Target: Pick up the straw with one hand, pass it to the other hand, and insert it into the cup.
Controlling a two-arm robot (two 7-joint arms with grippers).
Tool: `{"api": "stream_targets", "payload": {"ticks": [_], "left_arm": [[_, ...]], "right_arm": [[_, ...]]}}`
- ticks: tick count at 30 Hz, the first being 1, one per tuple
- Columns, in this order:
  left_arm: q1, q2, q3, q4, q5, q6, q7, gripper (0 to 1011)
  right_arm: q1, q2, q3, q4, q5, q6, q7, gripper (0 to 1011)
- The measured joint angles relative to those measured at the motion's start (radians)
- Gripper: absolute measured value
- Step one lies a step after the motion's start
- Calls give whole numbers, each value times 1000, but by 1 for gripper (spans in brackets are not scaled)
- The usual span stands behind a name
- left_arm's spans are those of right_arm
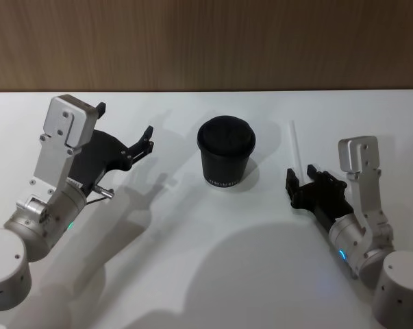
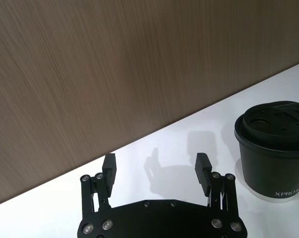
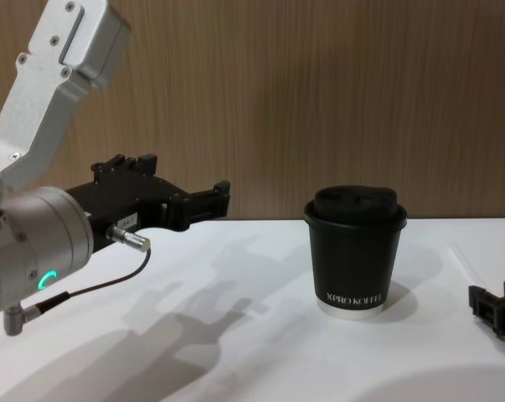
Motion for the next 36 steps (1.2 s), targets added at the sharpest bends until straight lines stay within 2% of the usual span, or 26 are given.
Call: {"api": "stream_targets", "payload": {"ticks": [1, 2, 13, 22, 30, 36], "left_arm": [[0, 0, 0, 0, 0, 0, 0, 1002], [0, 0, 0, 0, 0, 0, 0, 1001], [0, 0, 0, 0, 0, 0, 0, 1001], [0, 0, 0, 0, 0, 0, 0, 1001], [0, 0, 0, 0, 0, 0, 0, 1001], [0, 0, 0, 0, 0, 0, 0, 1001]], "right_arm": [[0, 0, 0, 0, 0, 0, 0, 413], [0, 0, 0, 0, 0, 0, 0, 413], [0, -1, 0, 1, 0, 0, 1, 72], [0, -1, 0, 1, 0, 0, 1, 2], [0, -1, 0, 2, -1, -1, 1, 0], [1, 4, -3, 8, -21, -37, 1, 0]]}}
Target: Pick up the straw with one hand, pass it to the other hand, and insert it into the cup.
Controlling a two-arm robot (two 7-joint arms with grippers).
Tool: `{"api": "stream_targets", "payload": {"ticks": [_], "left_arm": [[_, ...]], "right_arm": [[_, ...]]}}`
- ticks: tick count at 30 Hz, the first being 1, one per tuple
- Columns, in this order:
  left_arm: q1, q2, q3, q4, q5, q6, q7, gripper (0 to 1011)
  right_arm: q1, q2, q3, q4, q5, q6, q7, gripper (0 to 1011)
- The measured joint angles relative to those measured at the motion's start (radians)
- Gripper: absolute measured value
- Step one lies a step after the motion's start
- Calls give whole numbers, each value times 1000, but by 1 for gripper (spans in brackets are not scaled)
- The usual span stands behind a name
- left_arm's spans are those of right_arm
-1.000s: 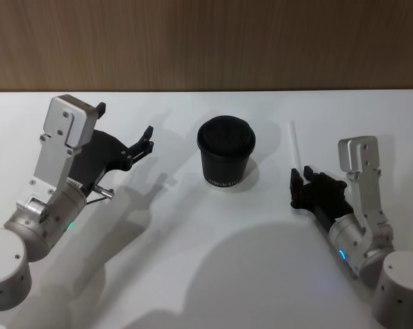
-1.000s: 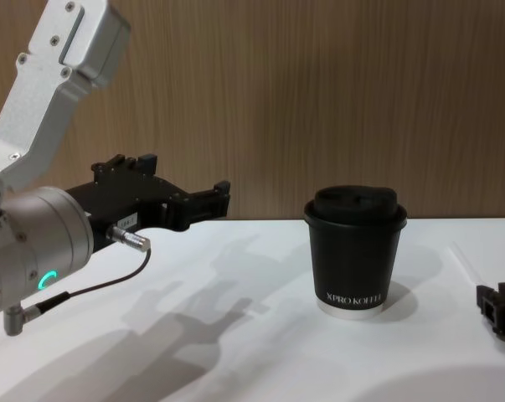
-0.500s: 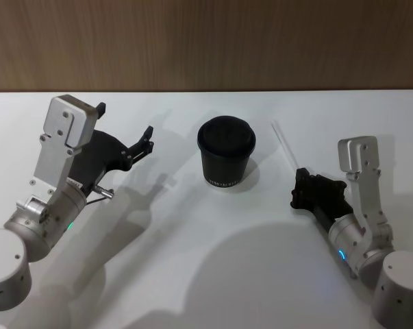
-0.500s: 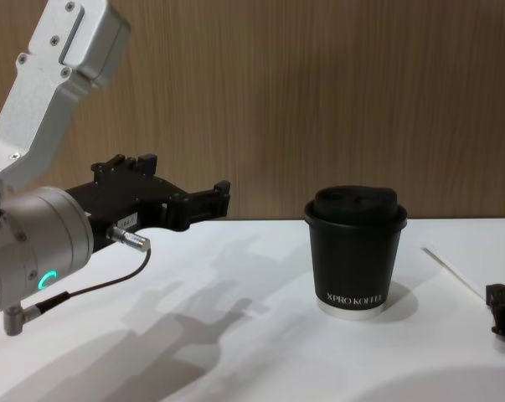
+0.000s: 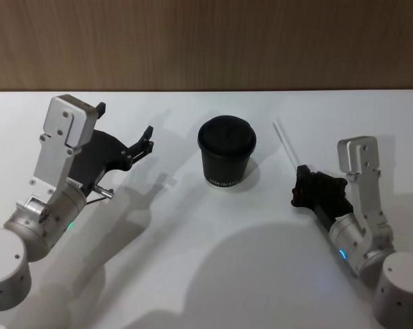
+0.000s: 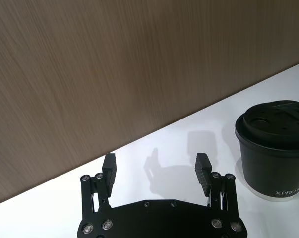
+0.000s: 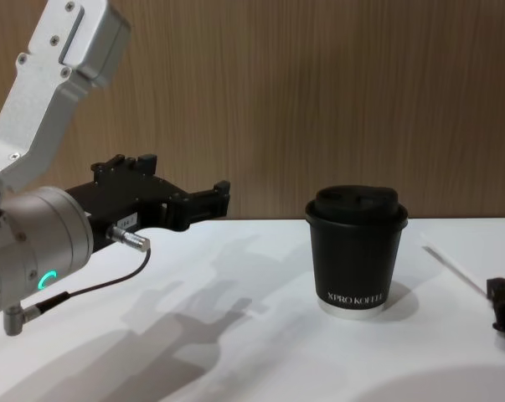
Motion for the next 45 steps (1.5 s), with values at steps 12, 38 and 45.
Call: {"api": "stream_targets", "payload": {"ticks": [12, 38, 45], "left_arm": [[0, 0, 0, 0, 0, 0, 0, 1002], [0, 0, 0, 0, 0, 0, 0, 1002], [0, 0, 0, 0, 0, 0, 0, 1001]], "right_arm": [[4, 25, -5, 16, -56, -140, 1, 0], [27, 96, 48, -28, -37, -503, 98, 0], [31, 122, 57, -66, 26, -566, 165, 0]]}}
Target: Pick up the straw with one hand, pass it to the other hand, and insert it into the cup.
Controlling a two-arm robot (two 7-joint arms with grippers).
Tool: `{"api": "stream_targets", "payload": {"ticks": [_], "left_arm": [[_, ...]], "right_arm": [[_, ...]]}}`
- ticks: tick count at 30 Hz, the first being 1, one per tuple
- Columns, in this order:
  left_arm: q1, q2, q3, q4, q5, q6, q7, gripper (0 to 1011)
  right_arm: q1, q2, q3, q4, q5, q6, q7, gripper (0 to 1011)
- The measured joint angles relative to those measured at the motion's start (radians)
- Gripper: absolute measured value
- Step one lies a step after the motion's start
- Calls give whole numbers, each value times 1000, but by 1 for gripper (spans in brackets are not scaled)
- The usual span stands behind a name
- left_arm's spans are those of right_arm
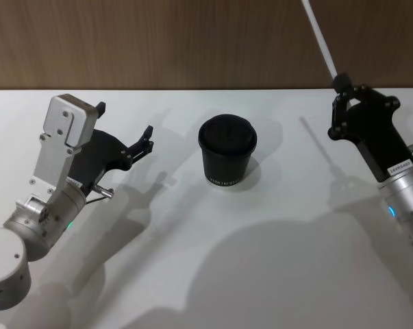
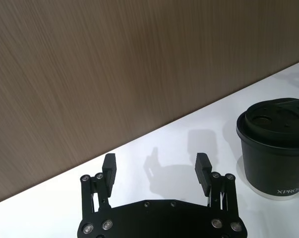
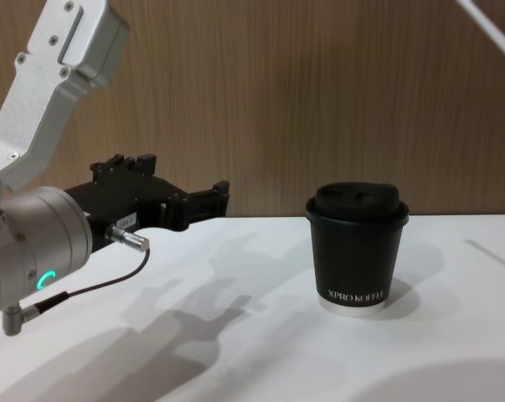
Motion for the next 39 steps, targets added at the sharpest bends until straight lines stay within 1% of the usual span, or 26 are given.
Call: {"api": "stream_targets", "payload": {"ticks": [2, 3, 6, 12, 18, 26, 31, 39], "left_arm": [[0, 0, 0, 0, 0, 0, 0, 1002], [0, 0, 0, 0, 0, 0, 0, 1002], [0, 0, 0, 0, 0, 0, 0, 1002], [0, 0, 0, 0, 0, 0, 0, 1001], [0, 0, 0, 0, 0, 0, 0, 1001], [0, 0, 0, 0, 0, 0, 0, 1002], [0, 0, 0, 0, 0, 0, 0, 1001], [0, 0, 0, 0, 0, 0, 0, 1001]], "right_arm": [[0, 6, 0, -13, 22, -14, 24, 0], [0, 6, 0, -13, 22, -14, 24, 0], [-5, 13, -3, -41, 52, -28, 54, 0], [-16, 21, -6, -82, 84, -32, 87, 0], [-26, 25, -11, -110, 103, -29, 109, 0], [-41, 27, -26, -144, 125, -15, 141, 0], [-49, 29, -44, -166, 141, -3, 169, 0], [-52, 36, -68, -186, 157, 10, 198, 0]]}}
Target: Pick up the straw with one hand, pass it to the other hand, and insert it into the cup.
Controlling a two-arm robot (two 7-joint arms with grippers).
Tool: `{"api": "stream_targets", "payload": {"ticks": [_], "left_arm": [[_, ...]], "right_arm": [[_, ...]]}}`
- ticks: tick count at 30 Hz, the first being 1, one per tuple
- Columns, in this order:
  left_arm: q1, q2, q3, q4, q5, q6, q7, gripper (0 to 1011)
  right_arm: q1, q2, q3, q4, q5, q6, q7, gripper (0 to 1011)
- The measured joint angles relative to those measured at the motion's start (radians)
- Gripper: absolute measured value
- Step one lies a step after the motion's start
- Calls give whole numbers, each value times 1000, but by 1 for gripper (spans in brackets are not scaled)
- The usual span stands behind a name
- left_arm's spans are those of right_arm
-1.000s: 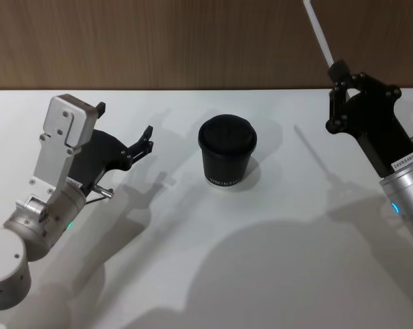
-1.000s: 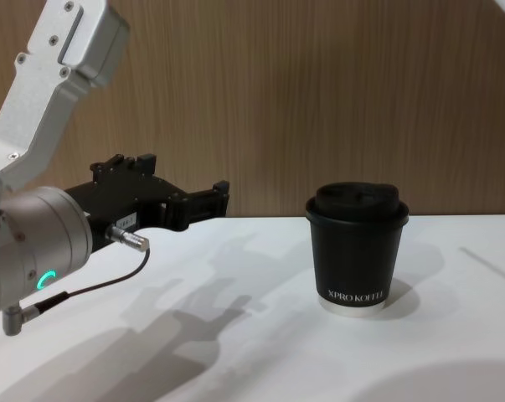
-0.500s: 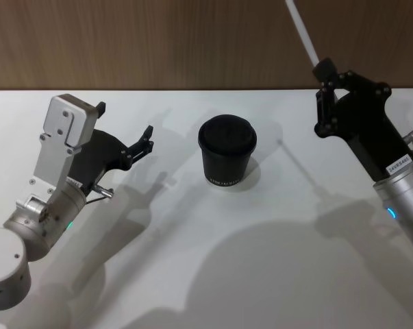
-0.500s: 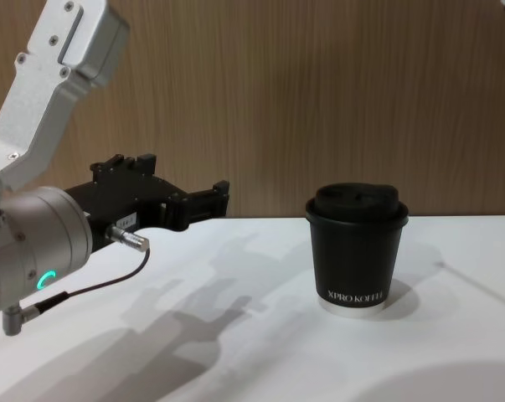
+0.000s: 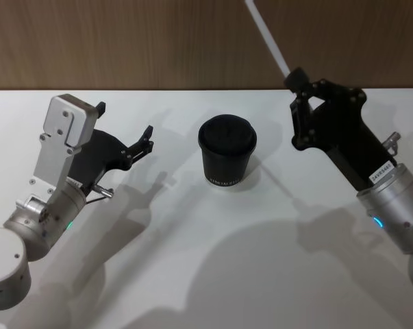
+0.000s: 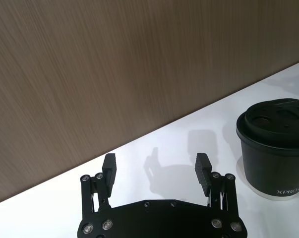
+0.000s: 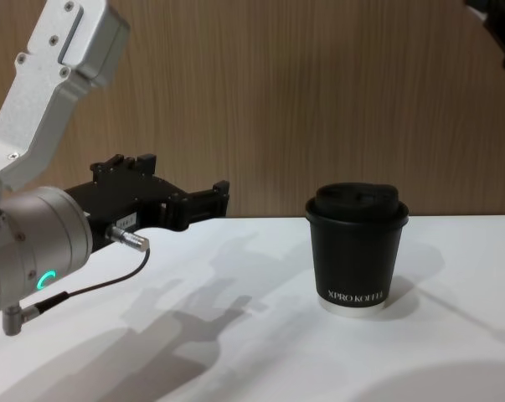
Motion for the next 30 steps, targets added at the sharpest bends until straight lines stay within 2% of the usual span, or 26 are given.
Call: {"api": "stream_targets", "payload": {"ticks": [22, 27, 30], "left_arm": [[0, 0, -2, 0, -2, 0, -6, 1001], [-1, 5, -8, -5, -22, 2, -34, 1001], [-5, 12, -16, -12, -50, 6, -71, 1001]], "right_arm": [[4, 14, -38, -20, 24, 15, 34, 0], [4, 15, -41, -22, 26, 16, 36, 0], [4, 15, -42, -22, 27, 17, 37, 0]]}}
